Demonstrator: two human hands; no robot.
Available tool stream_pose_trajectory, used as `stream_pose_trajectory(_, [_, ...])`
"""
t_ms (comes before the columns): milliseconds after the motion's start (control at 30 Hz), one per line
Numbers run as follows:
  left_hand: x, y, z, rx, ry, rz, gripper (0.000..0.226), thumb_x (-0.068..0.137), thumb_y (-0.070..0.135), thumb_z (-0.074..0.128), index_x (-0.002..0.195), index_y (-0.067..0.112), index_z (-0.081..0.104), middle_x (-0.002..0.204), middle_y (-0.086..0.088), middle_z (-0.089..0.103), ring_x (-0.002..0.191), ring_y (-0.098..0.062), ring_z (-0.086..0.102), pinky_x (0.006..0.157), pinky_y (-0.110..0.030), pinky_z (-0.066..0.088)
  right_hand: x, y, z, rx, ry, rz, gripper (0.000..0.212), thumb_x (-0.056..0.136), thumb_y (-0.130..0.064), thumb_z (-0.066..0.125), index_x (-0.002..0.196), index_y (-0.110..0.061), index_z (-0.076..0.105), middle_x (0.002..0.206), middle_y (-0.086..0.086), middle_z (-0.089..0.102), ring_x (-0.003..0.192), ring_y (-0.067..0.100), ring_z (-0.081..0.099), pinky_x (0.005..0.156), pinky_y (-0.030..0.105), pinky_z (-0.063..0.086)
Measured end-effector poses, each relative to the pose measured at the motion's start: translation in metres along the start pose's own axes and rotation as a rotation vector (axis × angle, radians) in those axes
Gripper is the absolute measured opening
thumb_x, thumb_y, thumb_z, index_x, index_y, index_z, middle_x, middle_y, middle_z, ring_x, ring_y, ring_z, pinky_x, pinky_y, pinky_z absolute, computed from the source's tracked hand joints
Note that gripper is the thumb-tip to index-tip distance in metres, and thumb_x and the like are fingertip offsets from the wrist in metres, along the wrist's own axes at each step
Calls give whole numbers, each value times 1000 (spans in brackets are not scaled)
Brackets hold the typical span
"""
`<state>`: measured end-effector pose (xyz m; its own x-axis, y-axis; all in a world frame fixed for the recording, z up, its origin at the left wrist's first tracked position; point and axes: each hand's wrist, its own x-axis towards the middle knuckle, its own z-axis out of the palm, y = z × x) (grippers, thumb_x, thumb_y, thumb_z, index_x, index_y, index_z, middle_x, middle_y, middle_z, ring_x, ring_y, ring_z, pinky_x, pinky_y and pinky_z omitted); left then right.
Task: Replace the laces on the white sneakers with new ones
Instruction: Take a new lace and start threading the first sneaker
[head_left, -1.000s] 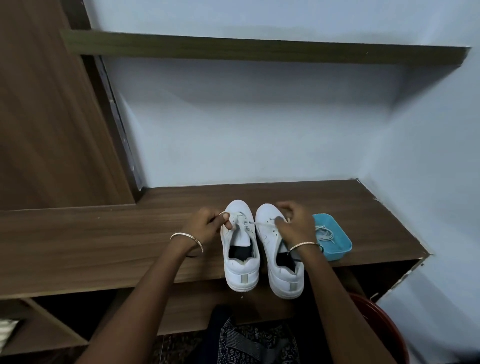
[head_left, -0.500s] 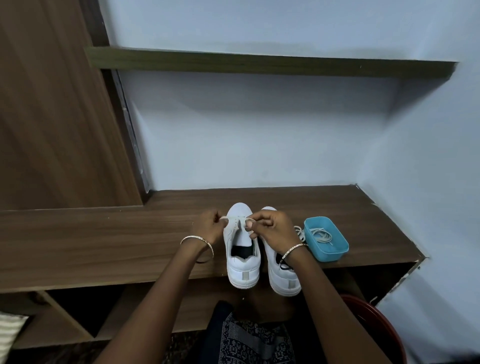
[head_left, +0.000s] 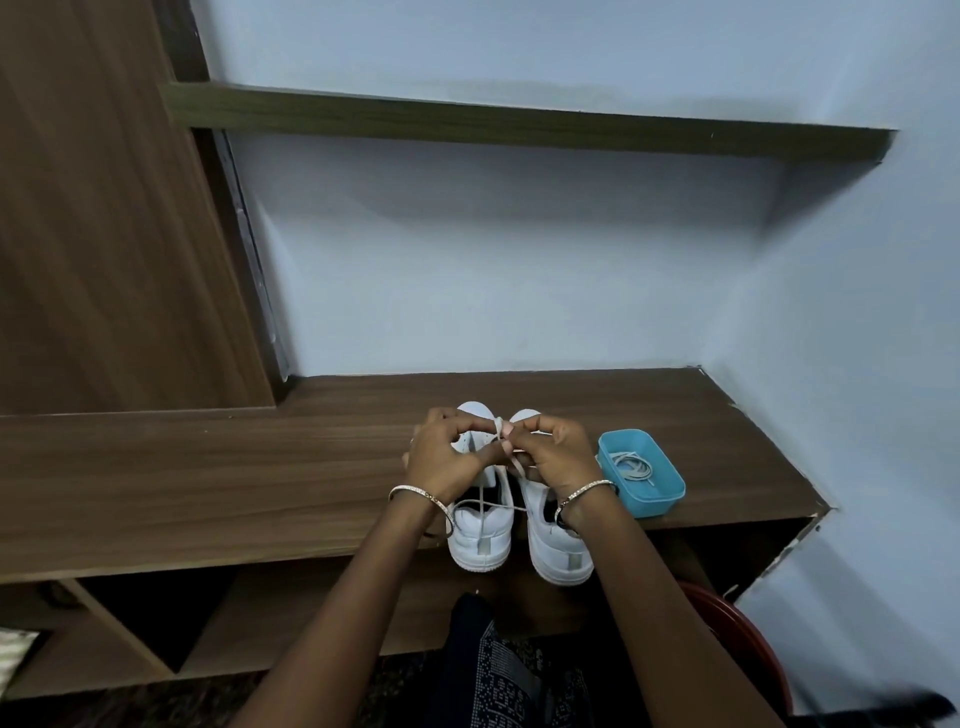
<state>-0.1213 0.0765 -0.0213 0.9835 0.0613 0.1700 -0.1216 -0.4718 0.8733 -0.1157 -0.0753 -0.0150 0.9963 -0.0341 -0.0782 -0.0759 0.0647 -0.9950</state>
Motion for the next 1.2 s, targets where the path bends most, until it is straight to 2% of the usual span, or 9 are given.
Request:
stream_pose_trajectory(167, [5, -6, 5, -136, 124, 16, 11, 83, 31, 79, 73, 26, 80, 69, 12, 72, 67, -10, 62, 64, -31, 46, 4, 4, 4, -29, -31, 27, 11, 87, -17, 76, 83, -7, 72, 85, 14, 72, 78, 20, 63, 68, 30, 50])
stream_pose_trajectory(400, [16, 6, -1, -528, -75, -314, 30, 99, 24, 55, 74, 13, 64, 79, -3, 68, 72, -15, 60, 64, -25, 45, 16, 6, 6, 89, -49, 82, 11, 95, -13, 65, 84, -14, 66, 81, 0, 72, 82, 13, 66, 76, 29, 48])
stream_pose_trajectory(533, [25, 2, -14, -839, -111, -497, 34, 97, 31, 56, 66, 21, 52, 74, 5, 70, 65, -8, 62, 61, -26, 45, 20, -4, -3, 602, -42, 210, 12, 95, -4, 60, 85, -11, 62, 67, 4, 61, 63, 17, 65, 79, 39, 57])
stream_pose_trajectory(633, [30, -12, -27, -937, -71, -543, 39, 97, 34, 56, 62, 23, 46, 65, 5, 66, 67, -11, 64, 64, -30, 46, 26, -9, -19, 742, 24, 249, 17, 94, -7, 61, 79, -15, 58, 55, -2, 46, 39, 8, 42, 56, 27, 58])
stream_pose_trajectory(767, [40, -34, -48, -1206, 57, -609, 44, 99, 32, 54, 60, 19, 41, 42, 6, 37, 35, -8, 47, 50, -28, 58, 38, -4, -47, 513, 138, 161, 16, 90, -7, 66, 78, -16, 60, 55, -6, 38, 34, 4, 25, 35, 17, 26])
stream_pose_trajectory(833, [47, -45, -58, -1063, 84, -578, 40, 98, 38, 56, 65, 20, 42, 41, 8, 28, 29, -5, 26, 30, -16, 33, 40, -1, -65, 398, 192, 108, 13, 89, -5, 67, 82, -15, 63, 58, -6, 44, 34, 3, 26, 34, 16, 24])
stream_pose_trajectory(967, [55, -58, -71, -770, 172, -519, 37, 96, 41, 60, 68, 18, 51, 45, 8, 31, 30, -5, 20, 34, -12, 14, 42, -1, -91, 143, 338, 8, 15, 89, -2, 69, 80, -14, 66, 61, -8, 61, 34, 1, 32, 33, 15, 29])
stream_pose_trajectory(1067, [55, -51, -72, -628, 135, -481, 34, 98, 40, 56, 74, 16, 58, 45, 9, 34, 31, -5, 21, 35, -12, 15, 46, 2, -93, -189, 352, -94, 12, 85, -5, 73, 79, -15, 70, 57, -14, 63, 50, 2, 51, 50, 16, 43])
stream_pose_trajectory(1200, [52, -25, -53, -552, -33, -366, 32, 99, 36, 56, 80, 13, 68, 51, 7, 36, 35, -4, 21, 35, -14, 14, 46, 2, -57, -832, 261, -307, 17, 74, -26, 82, 89, -24, 74, 99, -1, 66, 94, 16, 59, 87, 31, 46])
